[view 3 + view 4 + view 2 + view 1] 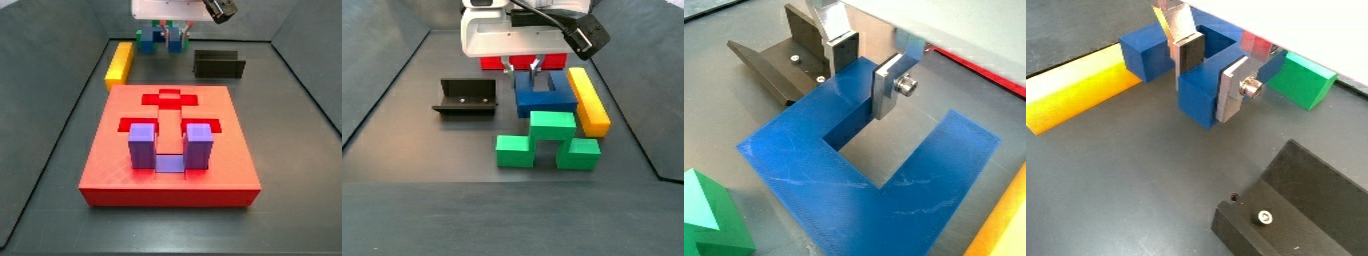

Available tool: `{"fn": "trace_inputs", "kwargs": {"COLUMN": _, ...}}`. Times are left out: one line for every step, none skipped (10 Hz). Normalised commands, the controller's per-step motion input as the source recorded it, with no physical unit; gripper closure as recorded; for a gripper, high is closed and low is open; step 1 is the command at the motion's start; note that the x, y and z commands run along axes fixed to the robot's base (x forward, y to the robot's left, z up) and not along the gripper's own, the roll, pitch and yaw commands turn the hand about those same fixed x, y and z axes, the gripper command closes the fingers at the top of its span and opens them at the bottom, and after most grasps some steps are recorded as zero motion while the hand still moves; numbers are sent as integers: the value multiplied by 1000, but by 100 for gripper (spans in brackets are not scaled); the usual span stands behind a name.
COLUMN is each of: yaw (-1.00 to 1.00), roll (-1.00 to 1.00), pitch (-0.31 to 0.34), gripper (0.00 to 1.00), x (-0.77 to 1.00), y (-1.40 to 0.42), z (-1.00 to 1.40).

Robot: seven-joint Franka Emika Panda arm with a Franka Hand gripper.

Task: Pick up the blue object. Move up. Place the blue object on the fixture. Regrasp the blue object. Move to above the board. Insert the blue object.
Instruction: Place the blue object on the fixture.

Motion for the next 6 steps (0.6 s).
{"fn": "trace_inputs", "kwargs": {"yaw": 0, "roll": 86, "pitch": 0, "gripper": 100, "x": -166, "y": -77, "z": -237}}
{"fn": "trace_inputs", "kwargs": {"yaw": 0, "roll": 97, "pitch": 0, "gripper": 100, "x": -163, "y": -83, "z": -220}}
{"fn": "trace_inputs", "kwargs": {"yaw": 0, "roll": 106, "pitch": 0, "gripper": 100, "x": -149, "y": -91, "z": -209}}
{"fn": "trace_inputs", "kwargs": {"yaw": 0, "roll": 83, "pitch": 0, "gripper": 100, "x": -103, "y": -109, "z": -143}}
{"fn": "trace_inputs", "kwargs": {"yaw": -17, "roll": -209, "pitch": -69, "gripper": 100, "x": 34, "y": 0, "z": 229}}
{"fn": "trace_inputs", "kwargs": {"yaw": -111, "roll": -366, "pitch": -26, "gripper": 100, "x": 283, "y": 71, "z": 731}}
